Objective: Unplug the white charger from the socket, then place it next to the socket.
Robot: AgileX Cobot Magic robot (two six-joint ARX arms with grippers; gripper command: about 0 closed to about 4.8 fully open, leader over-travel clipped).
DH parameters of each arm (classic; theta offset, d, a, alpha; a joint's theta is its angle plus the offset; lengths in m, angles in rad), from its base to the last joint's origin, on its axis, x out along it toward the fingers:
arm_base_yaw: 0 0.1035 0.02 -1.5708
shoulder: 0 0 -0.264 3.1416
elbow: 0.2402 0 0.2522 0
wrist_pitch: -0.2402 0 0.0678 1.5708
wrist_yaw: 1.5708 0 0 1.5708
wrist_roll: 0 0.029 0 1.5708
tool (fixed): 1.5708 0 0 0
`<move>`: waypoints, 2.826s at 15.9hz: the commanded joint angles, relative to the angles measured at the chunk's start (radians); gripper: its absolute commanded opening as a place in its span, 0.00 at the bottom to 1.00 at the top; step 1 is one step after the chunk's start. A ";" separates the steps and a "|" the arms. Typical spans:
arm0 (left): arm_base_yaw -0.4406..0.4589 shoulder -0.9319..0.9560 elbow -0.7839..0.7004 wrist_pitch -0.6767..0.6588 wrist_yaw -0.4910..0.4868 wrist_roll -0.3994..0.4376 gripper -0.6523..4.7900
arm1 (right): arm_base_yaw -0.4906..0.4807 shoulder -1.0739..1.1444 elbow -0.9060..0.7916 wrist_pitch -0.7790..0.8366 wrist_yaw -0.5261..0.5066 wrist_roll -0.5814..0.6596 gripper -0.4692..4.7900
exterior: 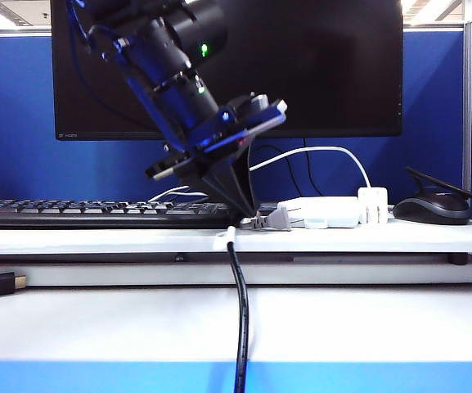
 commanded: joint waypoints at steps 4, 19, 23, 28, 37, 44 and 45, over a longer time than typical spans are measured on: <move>0.000 -0.018 0.004 0.023 0.019 0.003 0.11 | 0.000 -0.005 0.005 0.012 -0.004 -0.003 0.07; 0.000 -0.063 0.004 -0.036 -0.023 0.004 0.11 | 0.000 -0.006 0.005 -0.009 -0.004 -0.003 0.07; 0.000 -0.022 0.004 -0.029 -0.033 0.004 0.11 | 0.000 -0.008 0.005 -0.009 -0.004 -0.003 0.07; 0.001 0.029 0.004 0.067 -0.059 0.003 0.11 | 0.000 -0.025 0.005 -0.010 -0.004 -0.003 0.07; 0.001 0.025 0.005 0.140 -0.110 -0.012 0.11 | 0.000 -0.033 0.005 -0.010 -0.003 -0.003 0.07; 0.000 -0.046 0.010 0.147 -0.195 -0.012 0.11 | 0.000 -0.033 0.005 -0.010 -0.003 -0.003 0.07; 0.000 -0.050 0.010 0.147 -0.195 -0.012 0.11 | 0.000 -0.034 0.005 -0.010 -0.004 -0.003 0.07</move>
